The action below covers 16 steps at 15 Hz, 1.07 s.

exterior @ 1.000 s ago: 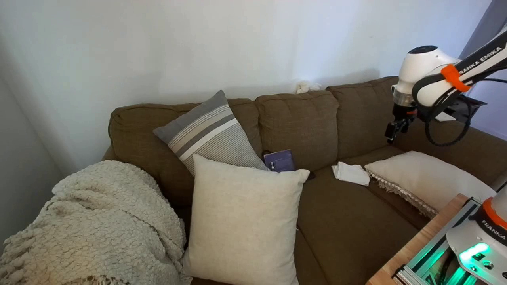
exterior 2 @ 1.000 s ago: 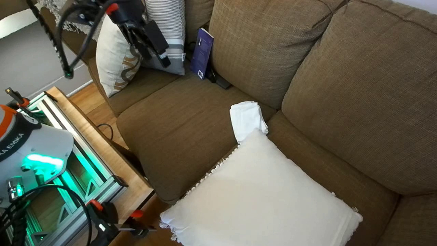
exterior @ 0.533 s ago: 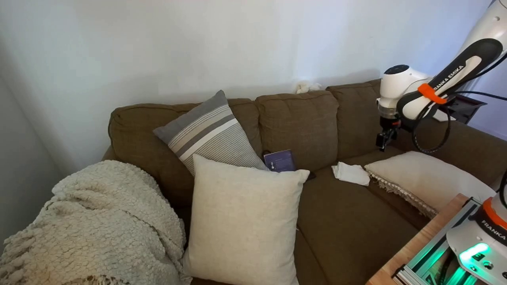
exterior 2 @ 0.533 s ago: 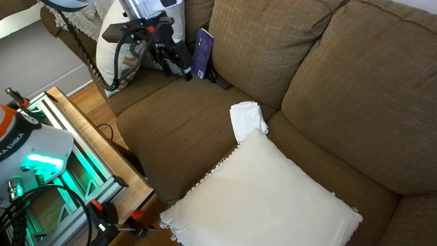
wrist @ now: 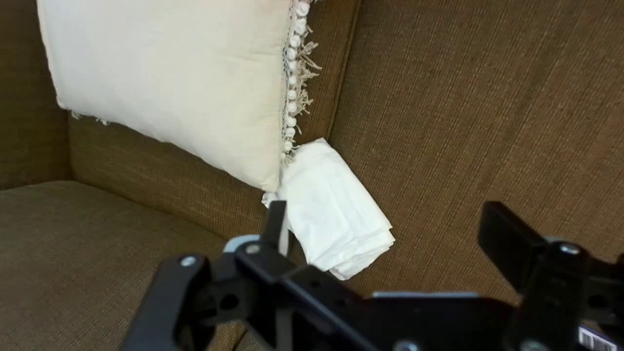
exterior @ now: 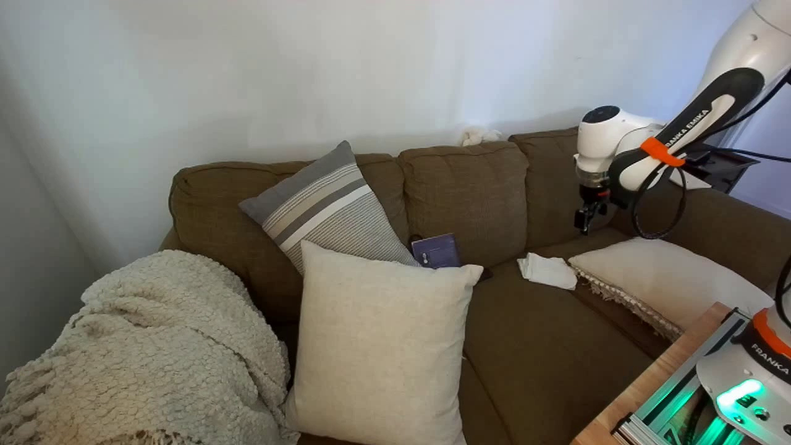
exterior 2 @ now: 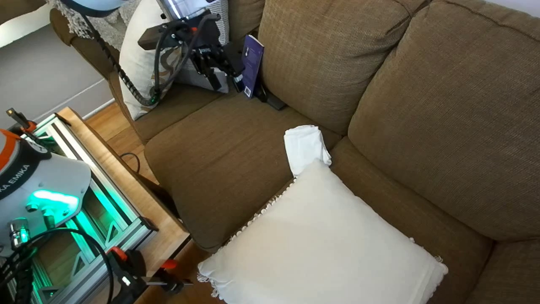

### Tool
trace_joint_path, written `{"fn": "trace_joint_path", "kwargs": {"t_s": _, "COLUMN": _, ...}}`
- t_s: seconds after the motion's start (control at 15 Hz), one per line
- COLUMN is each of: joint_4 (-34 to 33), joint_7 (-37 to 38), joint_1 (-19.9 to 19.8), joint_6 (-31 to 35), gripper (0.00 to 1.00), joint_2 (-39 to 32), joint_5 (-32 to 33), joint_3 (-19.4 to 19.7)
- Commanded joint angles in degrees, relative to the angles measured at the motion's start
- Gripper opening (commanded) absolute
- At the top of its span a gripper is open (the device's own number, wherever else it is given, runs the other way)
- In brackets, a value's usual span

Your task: Put the tissue on top of the pillow

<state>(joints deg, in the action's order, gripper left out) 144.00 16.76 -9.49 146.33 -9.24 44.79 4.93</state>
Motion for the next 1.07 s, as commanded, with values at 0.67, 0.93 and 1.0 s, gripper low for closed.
{"fn": "trace_joint_path", "kwargs": {"t_s": 0.67, "joint_4": -29.2, "joint_7": 1.2, "joint_1": 9.5, "joint_6": 0.8, "gripper": 1.0, "joint_2": -38.7, "joint_5": -0.1, "joint_3": 3.9}}
{"fn": "trace_joint_path", "kwargs": {"t_s": 0.93, "joint_4": -33.3, "joint_7": -1.5, "joint_1": 8.7, "joint_6": 0.9, "gripper": 1.0, "joint_2": -43.1, "joint_5": -2.2, "joint_3": 3.3}}
{"fn": "trace_joint_path", "kwargs": {"t_s": 1.0, "joint_4": -35.7, "joint_7": 7.0, "joint_1": 10.6, "joint_6": 4.9, "gripper": 1.0, "joint_2": -46.1, "joint_5": -2.2, "joint_3": 6.0}}
